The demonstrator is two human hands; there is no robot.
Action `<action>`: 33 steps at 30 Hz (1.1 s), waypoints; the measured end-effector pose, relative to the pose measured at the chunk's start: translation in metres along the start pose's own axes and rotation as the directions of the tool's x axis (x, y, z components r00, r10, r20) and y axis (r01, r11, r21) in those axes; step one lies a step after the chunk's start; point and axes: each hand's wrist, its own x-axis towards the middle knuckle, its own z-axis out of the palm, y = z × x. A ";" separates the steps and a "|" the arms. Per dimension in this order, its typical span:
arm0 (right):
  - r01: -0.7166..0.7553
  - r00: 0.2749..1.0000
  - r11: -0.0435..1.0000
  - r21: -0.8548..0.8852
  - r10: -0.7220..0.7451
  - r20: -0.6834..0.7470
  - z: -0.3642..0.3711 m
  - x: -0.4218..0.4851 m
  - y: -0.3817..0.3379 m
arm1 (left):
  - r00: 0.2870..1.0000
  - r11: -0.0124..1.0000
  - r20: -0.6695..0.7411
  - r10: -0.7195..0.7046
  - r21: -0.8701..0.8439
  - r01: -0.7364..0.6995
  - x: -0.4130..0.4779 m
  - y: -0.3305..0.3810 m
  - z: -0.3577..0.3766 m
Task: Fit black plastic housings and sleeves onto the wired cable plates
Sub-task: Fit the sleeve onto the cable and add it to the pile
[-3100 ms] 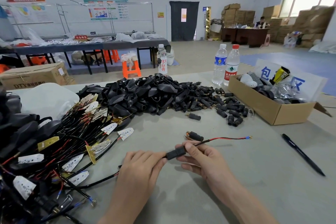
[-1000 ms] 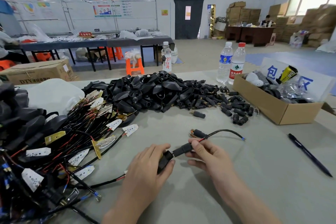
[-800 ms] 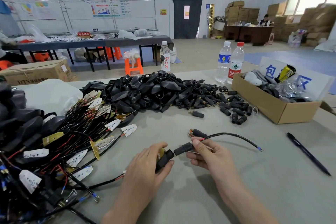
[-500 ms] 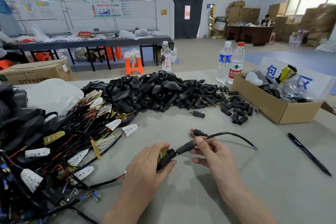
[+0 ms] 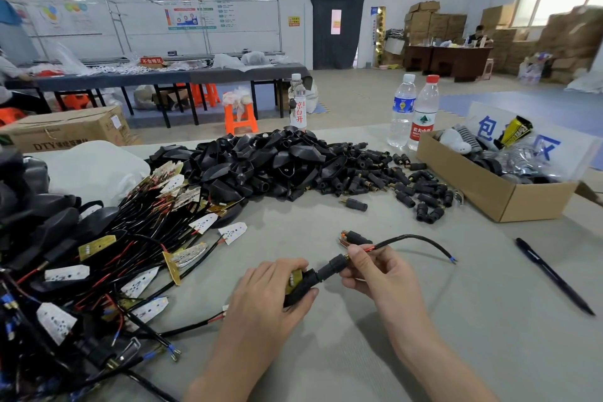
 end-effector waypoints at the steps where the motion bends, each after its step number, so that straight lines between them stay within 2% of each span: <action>1: -0.006 1.000 1.000 0.012 0.006 0.005 0.000 0.000 0.001 | 1.000 1.000 -0.008 0.005 0.003 -0.005 0.000 0.000 0.000; 10: -0.154 0.975 0.963 0.220 0.111 0.195 0.000 0.001 0.007 | 1.000 0.999 -0.028 -0.002 -0.050 0.000 0.000 -0.003 0.001; 17: -0.202 0.962 0.933 0.298 0.131 0.241 0.002 0.002 0.010 | 1.000 0.994 -0.006 -0.028 -0.101 0.028 -0.001 -0.002 0.000; 33: -0.133 0.970 0.975 0.178 0.091 0.225 0.000 0.000 0.011 | 0.999 0.995 0.016 0.043 -0.092 -0.041 0.001 0.001 -0.004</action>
